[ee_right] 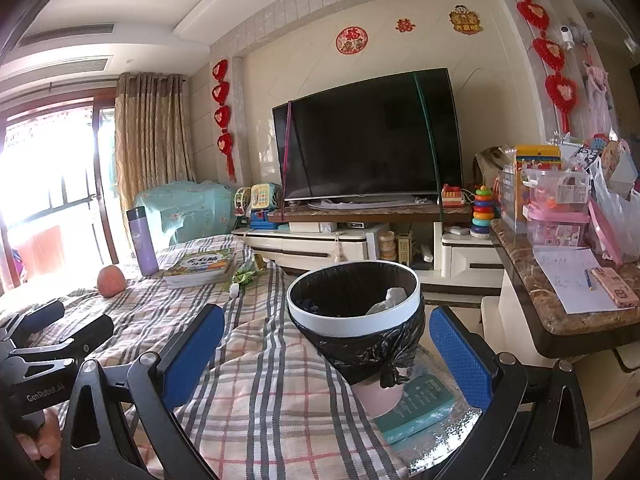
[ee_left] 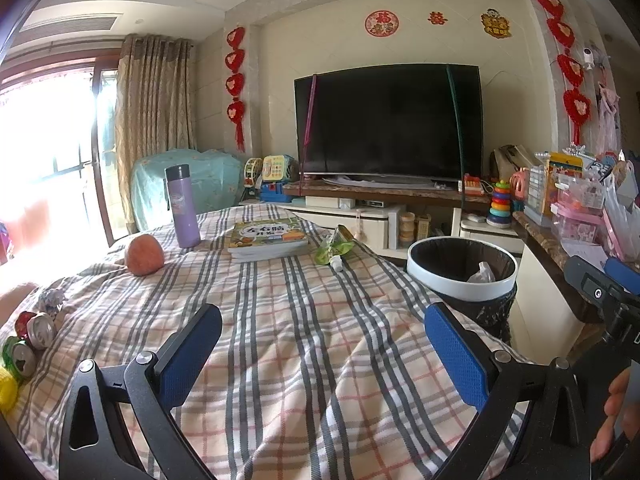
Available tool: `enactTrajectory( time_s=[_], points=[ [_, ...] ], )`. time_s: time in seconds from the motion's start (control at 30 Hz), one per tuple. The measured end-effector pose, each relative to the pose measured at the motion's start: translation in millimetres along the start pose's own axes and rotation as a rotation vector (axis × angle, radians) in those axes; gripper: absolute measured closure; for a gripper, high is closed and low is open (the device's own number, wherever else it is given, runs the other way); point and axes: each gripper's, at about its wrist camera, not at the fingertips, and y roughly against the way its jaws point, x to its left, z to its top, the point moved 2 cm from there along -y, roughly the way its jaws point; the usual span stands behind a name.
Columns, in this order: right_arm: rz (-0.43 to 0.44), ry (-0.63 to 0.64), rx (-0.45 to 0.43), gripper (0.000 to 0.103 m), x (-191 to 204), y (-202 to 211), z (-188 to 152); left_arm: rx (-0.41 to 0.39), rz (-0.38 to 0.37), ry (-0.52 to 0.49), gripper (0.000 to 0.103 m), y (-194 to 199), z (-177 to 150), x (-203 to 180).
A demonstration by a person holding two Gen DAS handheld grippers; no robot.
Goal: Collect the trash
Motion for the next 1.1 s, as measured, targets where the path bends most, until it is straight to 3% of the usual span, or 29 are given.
enactTrajectory(
  time_s=[1.1],
  points=[
    [0.039,-0.038,0.056,0.000,0.2,-11.3,-4.0,0.032,-0.026,0.002,0.001,-13.0,0.2,2.1]
  ],
)
